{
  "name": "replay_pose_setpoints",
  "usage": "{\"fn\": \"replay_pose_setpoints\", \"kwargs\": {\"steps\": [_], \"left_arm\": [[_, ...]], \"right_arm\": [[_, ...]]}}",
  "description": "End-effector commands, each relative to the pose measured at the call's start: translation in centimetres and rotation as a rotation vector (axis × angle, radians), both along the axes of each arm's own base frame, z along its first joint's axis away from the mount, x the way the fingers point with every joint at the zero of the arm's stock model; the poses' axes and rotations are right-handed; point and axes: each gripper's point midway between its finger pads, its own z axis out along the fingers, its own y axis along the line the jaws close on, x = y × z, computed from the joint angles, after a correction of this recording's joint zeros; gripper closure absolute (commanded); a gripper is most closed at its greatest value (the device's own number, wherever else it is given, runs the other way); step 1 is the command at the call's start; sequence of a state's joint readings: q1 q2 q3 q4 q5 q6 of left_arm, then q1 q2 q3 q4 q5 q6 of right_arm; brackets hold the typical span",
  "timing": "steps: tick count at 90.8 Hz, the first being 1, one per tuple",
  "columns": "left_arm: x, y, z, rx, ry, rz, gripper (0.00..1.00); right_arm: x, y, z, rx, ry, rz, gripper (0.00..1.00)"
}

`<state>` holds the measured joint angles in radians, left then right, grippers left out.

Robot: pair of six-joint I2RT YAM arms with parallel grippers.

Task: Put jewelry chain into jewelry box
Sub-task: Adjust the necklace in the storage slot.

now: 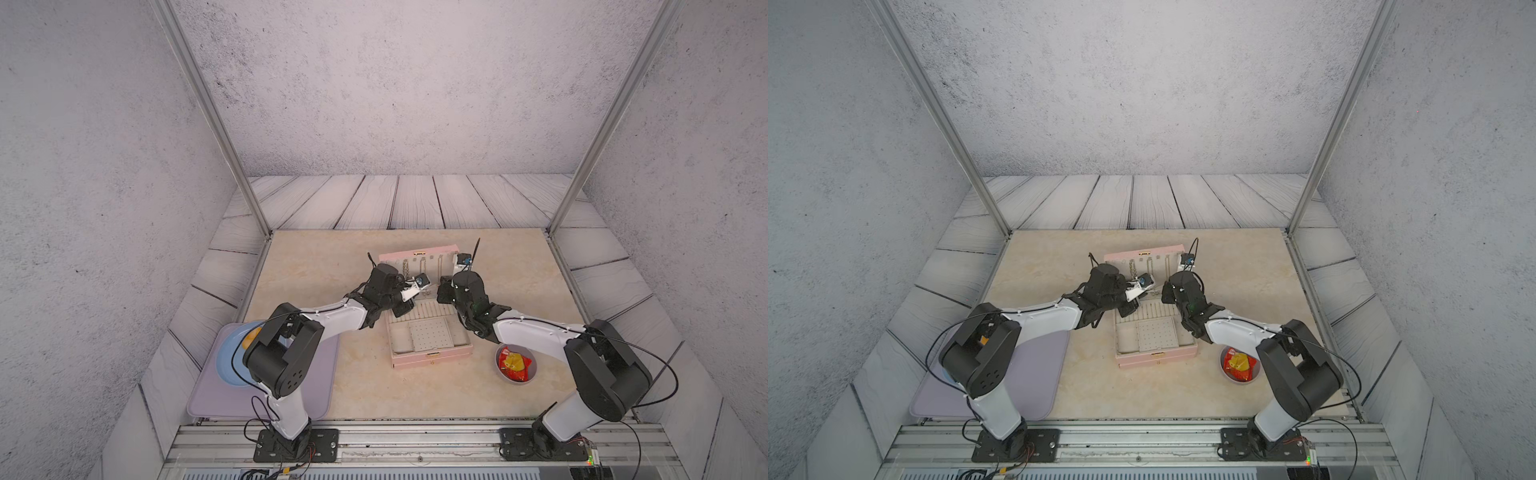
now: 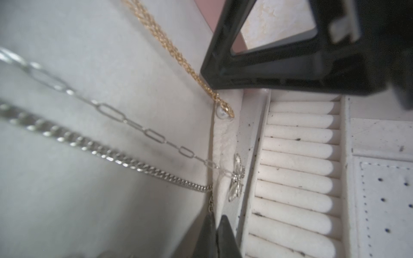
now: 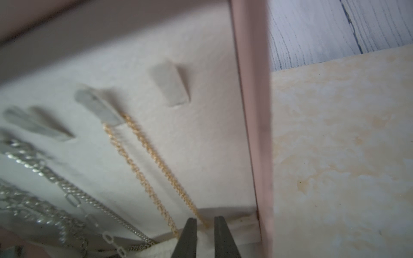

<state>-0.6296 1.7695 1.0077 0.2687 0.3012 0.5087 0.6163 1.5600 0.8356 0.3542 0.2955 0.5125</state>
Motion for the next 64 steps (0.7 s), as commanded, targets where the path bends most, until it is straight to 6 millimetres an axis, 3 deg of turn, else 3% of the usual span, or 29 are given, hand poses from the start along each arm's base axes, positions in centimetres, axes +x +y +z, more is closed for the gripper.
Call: {"fn": "replay_pose_setpoints", "kwargs": {"steps": [1, 27, 44, 64], "left_arm": [[0.3, -0.9, 3.6, -0.076, -0.054, -0.008, 1.00], [0.6, -0.7, 3.7, -0.070, -0.041, 0.015, 1.00], [0.6, -0.8, 3.7, -0.070, -0.040, 0.013, 1.00], [0.7, -0.8, 3.8, -0.074, -0.040, 0.013, 1.00]], "right_arm": [[-0.5, -0.8, 1.5, -0.007, -0.023, -0.006, 0.77], [-2.1, -1.9, 2.8, 0.004, -0.033, 0.005, 0.68], [-2.6, 0.2, 1.4, 0.011, 0.065, 0.107, 0.65], [-1.4, 1.7, 0.7, 0.011, 0.092, 0.133, 0.64]]}}
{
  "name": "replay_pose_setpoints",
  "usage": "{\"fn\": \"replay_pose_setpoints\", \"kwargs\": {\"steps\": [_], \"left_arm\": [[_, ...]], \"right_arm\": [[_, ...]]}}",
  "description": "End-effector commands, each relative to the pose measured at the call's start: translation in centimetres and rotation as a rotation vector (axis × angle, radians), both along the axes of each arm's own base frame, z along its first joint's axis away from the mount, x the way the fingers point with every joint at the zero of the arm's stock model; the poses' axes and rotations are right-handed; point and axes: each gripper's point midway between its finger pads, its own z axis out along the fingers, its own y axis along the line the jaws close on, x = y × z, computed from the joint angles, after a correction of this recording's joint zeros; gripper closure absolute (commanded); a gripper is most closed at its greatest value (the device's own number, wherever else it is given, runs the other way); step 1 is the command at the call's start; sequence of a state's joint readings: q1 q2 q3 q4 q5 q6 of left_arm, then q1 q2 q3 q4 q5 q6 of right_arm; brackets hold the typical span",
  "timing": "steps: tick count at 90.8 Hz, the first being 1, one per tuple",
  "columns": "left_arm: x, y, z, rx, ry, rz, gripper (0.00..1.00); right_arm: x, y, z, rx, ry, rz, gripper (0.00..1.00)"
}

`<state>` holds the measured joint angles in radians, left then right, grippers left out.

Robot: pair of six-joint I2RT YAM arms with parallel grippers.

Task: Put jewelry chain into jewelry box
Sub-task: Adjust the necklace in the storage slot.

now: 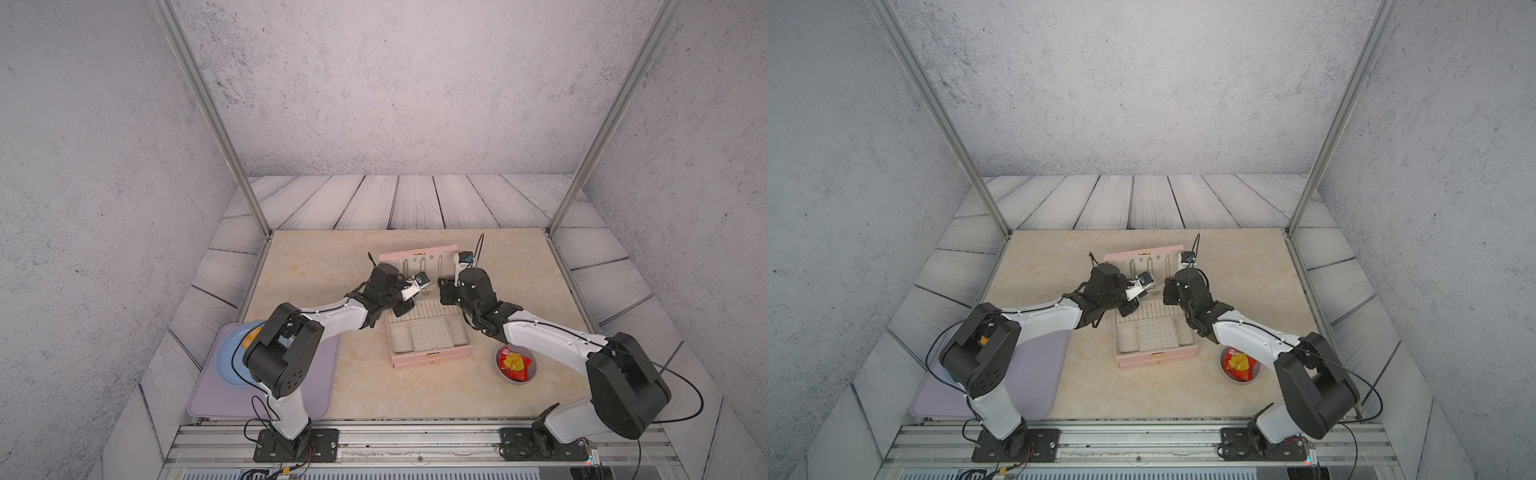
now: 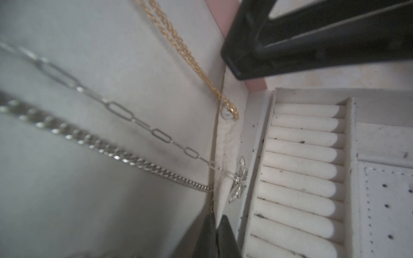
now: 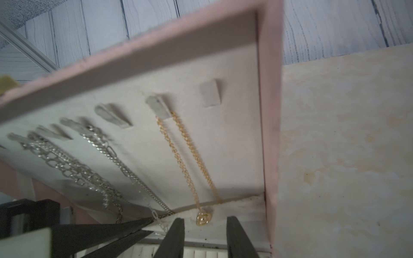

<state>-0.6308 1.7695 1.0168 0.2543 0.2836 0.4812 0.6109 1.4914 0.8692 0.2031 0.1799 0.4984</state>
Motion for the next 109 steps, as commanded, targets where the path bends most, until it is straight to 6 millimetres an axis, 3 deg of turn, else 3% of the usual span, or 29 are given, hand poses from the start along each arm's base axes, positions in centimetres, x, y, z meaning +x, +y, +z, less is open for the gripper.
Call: {"fn": "replay_pose_setpoints", "kwargs": {"steps": [1, 38, 61, 78, 109], "left_arm": [[0.5, -0.9, 3.8, -0.070, -0.059, -0.014, 1.00], [0.6, -0.9, 3.8, -0.074, -0.057, -0.011, 1.00], [0.7, -0.8, 3.8, -0.072, -0.059, -0.007, 1.00], [1.0, -0.5, 3.9, -0.074, -0.060, 0.012, 1.00], [2.3, 0.1, 4.9, -0.101, -0.069, 0.091, 1.00]], "right_arm": [[0.3, 0.8, -0.3, 0.006, 0.027, 0.028, 0.64], [1.5, 1.1, -1.8, -0.016, 0.040, 0.008, 0.66], [2.0, 1.1, -2.0, -0.019, 0.034, -0.006, 0.81], [1.3, 0.6, -1.6, -0.006, 0.026, -0.003, 0.93], [0.1, 0.5, -2.8, 0.006, 0.074, 0.055, 0.94]]}}
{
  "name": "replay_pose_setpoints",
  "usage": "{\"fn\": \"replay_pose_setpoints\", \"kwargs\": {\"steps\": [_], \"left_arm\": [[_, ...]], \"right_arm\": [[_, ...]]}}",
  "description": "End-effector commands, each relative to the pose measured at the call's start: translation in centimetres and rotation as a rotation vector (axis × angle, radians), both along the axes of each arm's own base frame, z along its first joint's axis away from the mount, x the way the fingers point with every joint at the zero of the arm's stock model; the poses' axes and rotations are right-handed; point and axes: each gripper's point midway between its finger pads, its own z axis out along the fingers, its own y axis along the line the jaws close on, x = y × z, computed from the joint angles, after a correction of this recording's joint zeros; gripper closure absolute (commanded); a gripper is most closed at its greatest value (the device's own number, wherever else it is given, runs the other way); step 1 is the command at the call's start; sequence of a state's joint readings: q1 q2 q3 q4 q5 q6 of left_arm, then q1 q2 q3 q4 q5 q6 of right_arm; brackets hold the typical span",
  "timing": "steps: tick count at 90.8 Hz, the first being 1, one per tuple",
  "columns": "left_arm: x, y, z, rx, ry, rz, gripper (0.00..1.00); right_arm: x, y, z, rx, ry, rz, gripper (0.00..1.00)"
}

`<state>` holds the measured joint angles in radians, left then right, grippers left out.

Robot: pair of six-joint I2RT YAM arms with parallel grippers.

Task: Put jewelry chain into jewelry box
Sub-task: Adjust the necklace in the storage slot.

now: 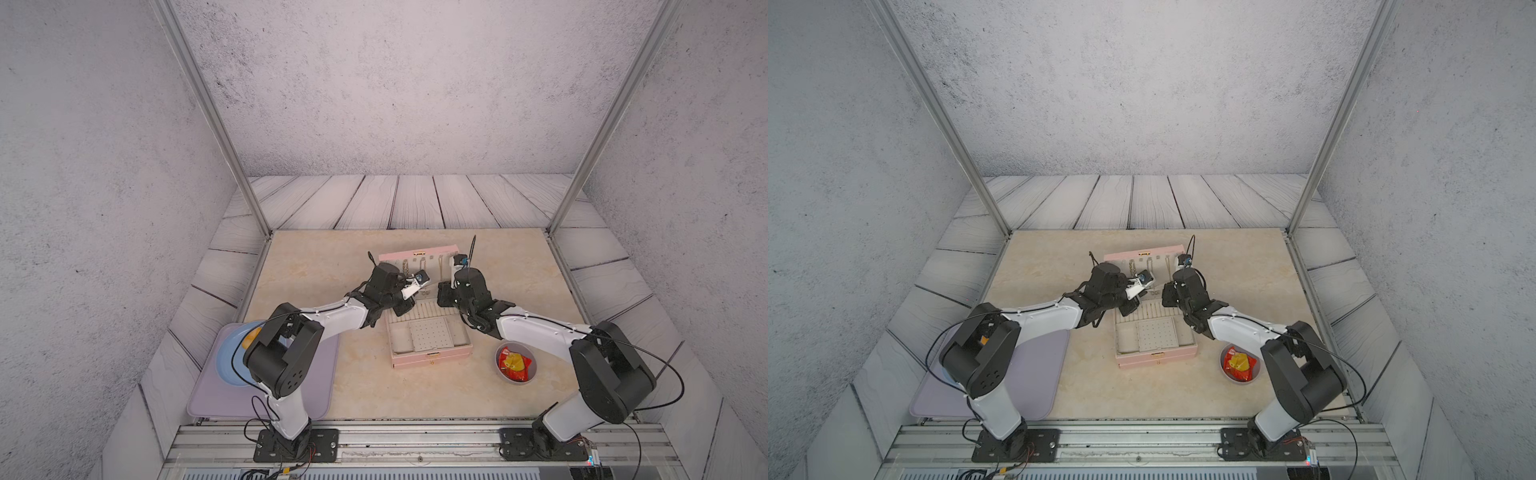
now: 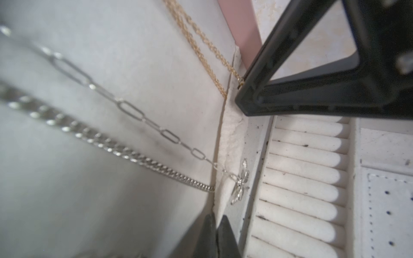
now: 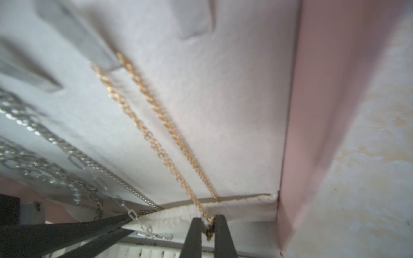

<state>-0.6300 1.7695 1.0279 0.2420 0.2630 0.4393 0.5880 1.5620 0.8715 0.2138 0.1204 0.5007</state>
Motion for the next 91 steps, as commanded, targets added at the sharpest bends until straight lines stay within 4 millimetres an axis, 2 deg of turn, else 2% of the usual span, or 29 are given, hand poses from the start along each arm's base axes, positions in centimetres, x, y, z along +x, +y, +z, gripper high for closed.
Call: {"fn": "replay_pose_setpoints", "kwargs": {"steps": [1, 18, 57, 65, 76, 91], "left_arm": [[1.9, -0.1, 4.8, -0.087, -0.093, 0.055, 1.00], [2.3, 0.1, 4.9, -0.093, -0.097, 0.077, 1.00], [2.2, 0.0, 5.0, -0.102, -0.091, 0.069, 1.00], [2.2, 0.0, 5.1, -0.104, -0.093, 0.071, 1.00], [2.3, 0.1, 5.2, -0.107, -0.091, 0.082, 1.00], [2.3, 0.1, 5.3, -0.111, -0.089, 0.087, 0.92]], "right_arm": [[-0.4, 0.2, 0.0, 0.014, 0.010, 0.028, 0.94], [-0.6, 0.4, -1.4, 0.005, 0.048, 0.039, 0.95], [-0.3, 0.6, -2.2, -0.001, 0.065, 0.048, 0.95], [-0.2, 0.5, -1.9, 0.000, 0.059, 0.044, 0.90], [-0.3, 0.1, -1.6, -0.010, 0.047, 0.029, 0.78], [-0.5, -1.0, -1.0, -0.021, 0.024, -0.004, 0.67]]}}
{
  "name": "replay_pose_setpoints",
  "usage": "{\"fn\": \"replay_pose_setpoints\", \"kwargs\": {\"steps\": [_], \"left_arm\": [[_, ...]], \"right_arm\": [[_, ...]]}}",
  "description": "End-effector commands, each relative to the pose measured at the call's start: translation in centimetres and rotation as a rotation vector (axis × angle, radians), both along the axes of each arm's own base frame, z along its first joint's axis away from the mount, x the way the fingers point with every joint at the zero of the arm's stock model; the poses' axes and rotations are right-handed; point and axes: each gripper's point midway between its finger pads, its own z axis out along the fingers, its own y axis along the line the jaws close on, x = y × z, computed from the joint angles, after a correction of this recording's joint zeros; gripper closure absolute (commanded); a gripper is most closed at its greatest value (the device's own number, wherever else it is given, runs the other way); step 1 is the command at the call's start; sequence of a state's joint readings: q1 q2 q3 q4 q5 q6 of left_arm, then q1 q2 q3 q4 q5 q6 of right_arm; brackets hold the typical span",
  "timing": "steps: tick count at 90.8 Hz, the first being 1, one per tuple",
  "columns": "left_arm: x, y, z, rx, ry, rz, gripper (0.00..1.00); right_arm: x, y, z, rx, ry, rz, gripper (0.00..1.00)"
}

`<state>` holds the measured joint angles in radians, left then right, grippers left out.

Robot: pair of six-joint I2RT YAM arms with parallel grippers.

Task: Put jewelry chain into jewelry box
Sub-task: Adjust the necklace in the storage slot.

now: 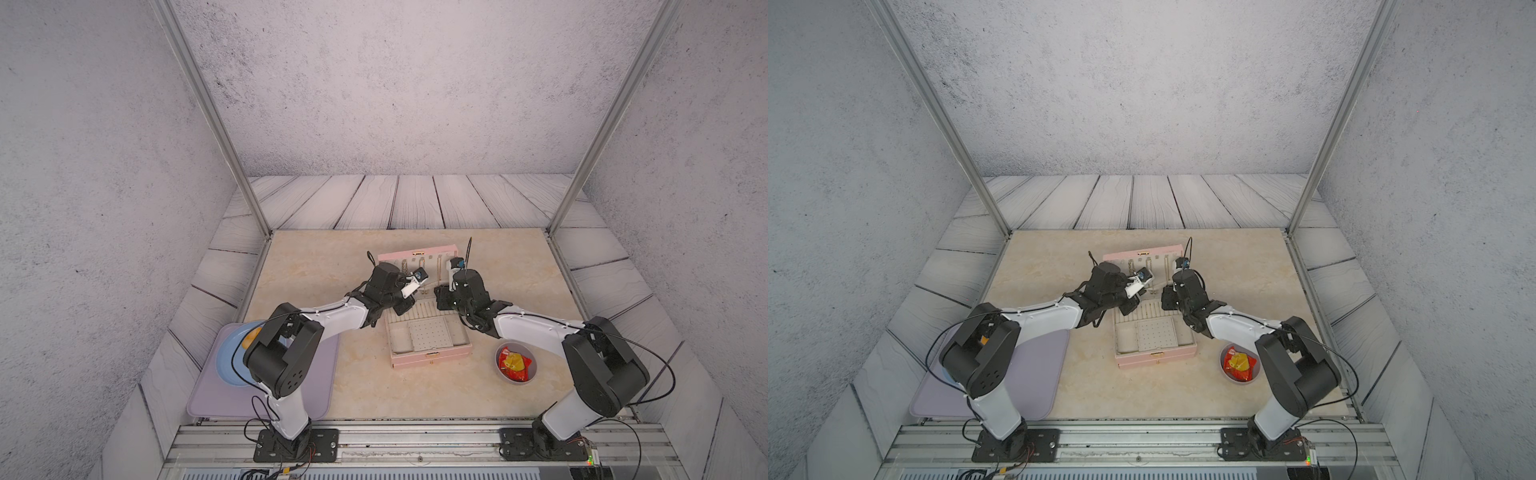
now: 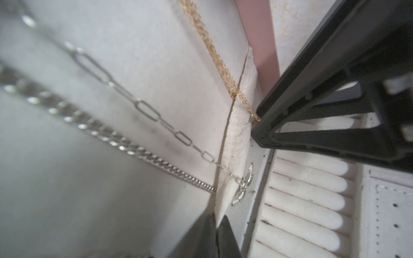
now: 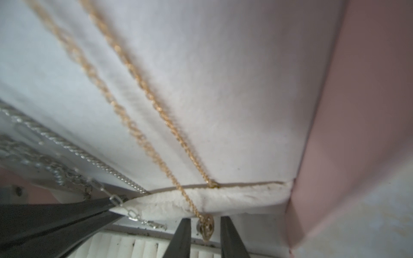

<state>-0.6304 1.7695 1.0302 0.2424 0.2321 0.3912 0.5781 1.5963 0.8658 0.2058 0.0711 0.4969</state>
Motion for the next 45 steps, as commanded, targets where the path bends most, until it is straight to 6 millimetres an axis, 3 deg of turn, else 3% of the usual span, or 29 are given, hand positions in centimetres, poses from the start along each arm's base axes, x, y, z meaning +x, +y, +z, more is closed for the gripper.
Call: {"fn": "replay_pose_setpoints", "kwargs": {"steps": [1, 25, 45], "left_arm": [[1.9, -0.2, 5.3, -0.095, -0.110, 0.039, 0.92], [1.5, -0.2, 6.4, -0.119, -0.116, 0.032, 0.81], [0.5, -0.4, 7.4, -0.158, -0.105, 0.004, 0.71]], "right_arm": [[-0.2, -1.4, 1.0, -0.016, -0.031, -0.039, 0.66], [-1.1, -2.9, 3.0, -0.011, -0.083, -0.074, 0.57], [-1.7, -2.1, 1.6, -0.019, -0.028, -0.020, 0.47]]}}
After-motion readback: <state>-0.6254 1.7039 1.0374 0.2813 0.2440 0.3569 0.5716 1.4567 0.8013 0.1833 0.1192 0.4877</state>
